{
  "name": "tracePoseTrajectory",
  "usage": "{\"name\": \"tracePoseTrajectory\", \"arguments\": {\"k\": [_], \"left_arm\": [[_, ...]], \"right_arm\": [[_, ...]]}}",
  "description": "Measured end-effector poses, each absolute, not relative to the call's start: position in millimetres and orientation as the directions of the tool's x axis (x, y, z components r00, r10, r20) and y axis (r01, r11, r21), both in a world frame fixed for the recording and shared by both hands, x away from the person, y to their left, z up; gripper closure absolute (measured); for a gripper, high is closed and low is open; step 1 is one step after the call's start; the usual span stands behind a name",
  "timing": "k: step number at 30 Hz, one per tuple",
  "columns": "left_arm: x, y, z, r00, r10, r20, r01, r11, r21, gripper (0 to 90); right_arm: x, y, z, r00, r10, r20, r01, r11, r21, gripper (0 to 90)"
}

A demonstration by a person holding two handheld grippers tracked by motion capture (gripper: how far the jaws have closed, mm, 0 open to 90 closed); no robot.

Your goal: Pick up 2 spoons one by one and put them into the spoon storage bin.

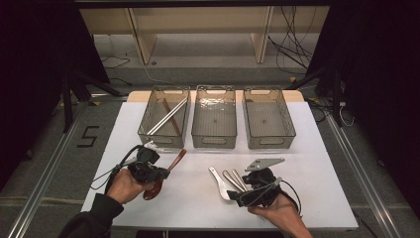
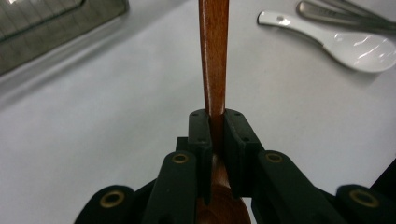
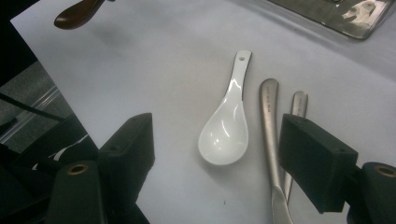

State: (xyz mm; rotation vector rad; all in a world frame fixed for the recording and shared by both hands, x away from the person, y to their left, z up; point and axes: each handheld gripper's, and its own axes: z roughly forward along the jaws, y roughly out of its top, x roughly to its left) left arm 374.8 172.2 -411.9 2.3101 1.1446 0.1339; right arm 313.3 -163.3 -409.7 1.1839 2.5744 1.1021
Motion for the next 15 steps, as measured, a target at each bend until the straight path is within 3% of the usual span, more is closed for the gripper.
{"name": "tracePoseTrajectory", "arguments": {"k": [15], "left_arm": [[414.6, 149.1, -379.4, 0.656, 0.739, -0.152, 0.664, -0.469, 0.582, 81.5]], "right_arm": [[313.4, -163.9, -408.5, -0.692, 0.696, 0.192, 0.617, 0.433, 0.657, 27.9]]}}
